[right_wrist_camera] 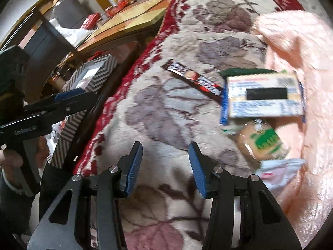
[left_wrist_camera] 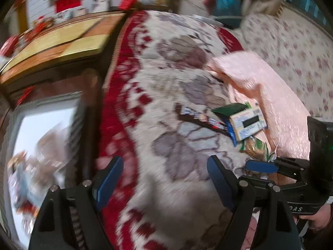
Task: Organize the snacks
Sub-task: 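Move both tools back over the remaining packets on the blanket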
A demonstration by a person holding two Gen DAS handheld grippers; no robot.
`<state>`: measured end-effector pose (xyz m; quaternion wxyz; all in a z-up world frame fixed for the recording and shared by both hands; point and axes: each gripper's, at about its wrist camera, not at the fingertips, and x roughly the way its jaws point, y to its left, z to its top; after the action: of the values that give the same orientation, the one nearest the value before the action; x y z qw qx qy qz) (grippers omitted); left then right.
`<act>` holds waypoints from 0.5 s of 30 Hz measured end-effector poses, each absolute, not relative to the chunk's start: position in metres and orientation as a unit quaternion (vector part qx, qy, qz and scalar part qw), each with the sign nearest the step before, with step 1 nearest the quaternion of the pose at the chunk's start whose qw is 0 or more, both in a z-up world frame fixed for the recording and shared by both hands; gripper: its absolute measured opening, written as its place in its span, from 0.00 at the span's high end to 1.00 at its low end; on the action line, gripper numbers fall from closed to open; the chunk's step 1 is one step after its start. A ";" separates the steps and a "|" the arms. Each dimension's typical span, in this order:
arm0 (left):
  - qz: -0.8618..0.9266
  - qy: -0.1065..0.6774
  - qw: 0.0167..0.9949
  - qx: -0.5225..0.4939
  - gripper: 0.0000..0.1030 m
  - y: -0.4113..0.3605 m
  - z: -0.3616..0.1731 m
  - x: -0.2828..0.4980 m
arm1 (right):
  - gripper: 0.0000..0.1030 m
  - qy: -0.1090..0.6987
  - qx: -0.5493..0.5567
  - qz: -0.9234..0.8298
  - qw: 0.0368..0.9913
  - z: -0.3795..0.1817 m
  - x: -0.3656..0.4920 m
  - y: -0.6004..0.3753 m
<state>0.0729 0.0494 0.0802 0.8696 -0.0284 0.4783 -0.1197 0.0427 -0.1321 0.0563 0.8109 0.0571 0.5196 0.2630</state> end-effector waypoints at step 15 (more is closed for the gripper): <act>-0.075 0.524 0.842 -0.098 0.18 -0.027 0.044 0.166 | 0.56 0.512 0.086 0.250 0.817 0.061 0.049 -0.177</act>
<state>0.1655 -0.0273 0.0436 0.8425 -0.0980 0.5244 -0.0749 0.0492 -0.1766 0.0607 0.8172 0.0856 0.5121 0.2500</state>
